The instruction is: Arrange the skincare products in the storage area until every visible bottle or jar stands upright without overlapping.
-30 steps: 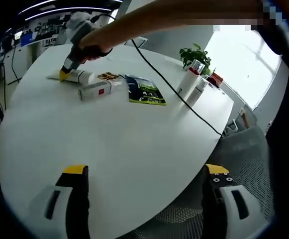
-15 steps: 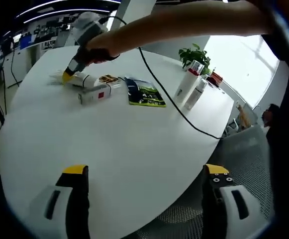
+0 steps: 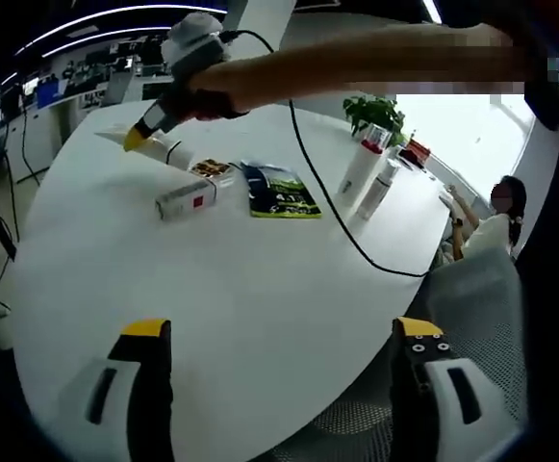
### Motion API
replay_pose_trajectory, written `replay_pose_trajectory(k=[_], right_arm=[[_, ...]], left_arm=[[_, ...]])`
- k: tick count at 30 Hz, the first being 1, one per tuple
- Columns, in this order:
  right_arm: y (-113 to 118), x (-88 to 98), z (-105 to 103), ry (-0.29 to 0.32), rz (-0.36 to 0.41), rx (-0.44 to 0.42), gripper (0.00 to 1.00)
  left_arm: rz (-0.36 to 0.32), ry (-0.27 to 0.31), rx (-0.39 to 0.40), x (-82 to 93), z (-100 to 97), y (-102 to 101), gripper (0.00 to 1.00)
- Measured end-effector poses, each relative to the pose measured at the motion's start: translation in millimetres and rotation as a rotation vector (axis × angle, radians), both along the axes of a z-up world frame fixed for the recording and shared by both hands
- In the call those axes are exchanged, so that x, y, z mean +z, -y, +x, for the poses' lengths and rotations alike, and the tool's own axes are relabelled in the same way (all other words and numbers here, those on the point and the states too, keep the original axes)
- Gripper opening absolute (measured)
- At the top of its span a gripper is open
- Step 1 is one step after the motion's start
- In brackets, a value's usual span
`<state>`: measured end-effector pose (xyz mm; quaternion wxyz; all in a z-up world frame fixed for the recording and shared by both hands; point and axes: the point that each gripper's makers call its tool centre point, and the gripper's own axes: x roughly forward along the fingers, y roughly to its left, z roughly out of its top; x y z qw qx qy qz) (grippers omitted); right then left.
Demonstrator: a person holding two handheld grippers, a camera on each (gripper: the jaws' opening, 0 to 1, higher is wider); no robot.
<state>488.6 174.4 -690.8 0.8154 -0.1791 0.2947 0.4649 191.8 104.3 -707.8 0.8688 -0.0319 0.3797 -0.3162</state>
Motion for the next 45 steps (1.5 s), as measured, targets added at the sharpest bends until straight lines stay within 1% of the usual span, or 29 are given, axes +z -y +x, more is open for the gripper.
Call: replay_pose_trajectory(k=[2,6,8,10,14,15,18,23,24,26,27,31,33,36,37,38,41,45], right_arm=[[-0.6,3.5,0.7,0.003,0.013,-0.001,0.27],[2.2,19.7,-6.4,0.013,0.044,-0.002,0.27],[1.5,24.2,-7.4,0.013,0.061,0.004,0.27],[2.9,30.1,-10.3,0.026,0.070,0.009,0.27],[11.5,46.2,-21.5,0.035,0.088,0.011,0.27],[11.8,47.7,-20.0,0.033,0.099,0.007,0.27],[15.1,56.1,-24.5,0.033,0.124,0.003,0.27],[28.6,76.9,-48.3,0.051,0.163,0.002,0.27],[32.4,81.7,-53.9,0.060,0.172,0.001,0.27],[37.3,85.8,-58.8,0.066,0.178,0.001,0.27],[41.6,88.9,-64.5,0.071,0.186,-0.002,0.27],[57.5,100.1,-81.1,0.078,0.211,-0.025,0.27],[67.3,103.2,-90.3,0.080,0.224,-0.036,0.27],[79.1,106.6,-101.1,0.090,0.227,-0.045,0.27],[83.2,110.9,-110.0,0.093,0.231,-0.047,0.27],[86.5,112.7,-113.9,0.094,0.236,-0.052,0.27],[101.2,117.3,-126.3,0.092,0.269,-0.077,0.27],[116.9,121.3,-143.9,0.115,0.273,-0.099,0.27]], left_arm=[[0.006,0.005,-0.004,2.2,0.1,0.1,0.88],[0.006,0.018,-0.010,9.4,1.0,1.2,0.88],[0.003,0.030,-0.013,13.9,2.0,1.7,0.87],[0.010,0.042,-0.016,17.4,4.1,0.9,0.87],[0.019,0.059,-0.020,25.9,6.8,0.3,0.87],[0.019,0.065,-0.019,29.0,7.3,0.5,0.87],[0.013,0.075,-0.019,32.9,7.7,1.5,0.87],[-0.009,0.094,-0.024,43.0,7.5,5.0,0.87],[-0.018,0.102,-0.023,48.5,7.6,6.8,0.87],[-0.029,0.109,-0.020,51.9,8.0,8.4,0.87],[-0.034,0.113,-0.020,53.9,8.1,9.5,0.87],[-0.028,0.125,-0.030,58.0,7.0,12.7,0.86],[-0.028,0.130,-0.034,61.1,6.1,14.7,0.86],[-0.046,0.136,-0.037,68.9,4.3,22.1,0.86],[-0.052,0.137,-0.037,70.7,4.0,24.4,0.86],[-0.055,0.138,-0.039,71.0,4.0,25.2,0.86],[-0.062,0.146,-0.047,76.4,3.4,31.3,0.86],[-0.075,0.153,-0.058,82.8,1.4,38.2,0.86]])
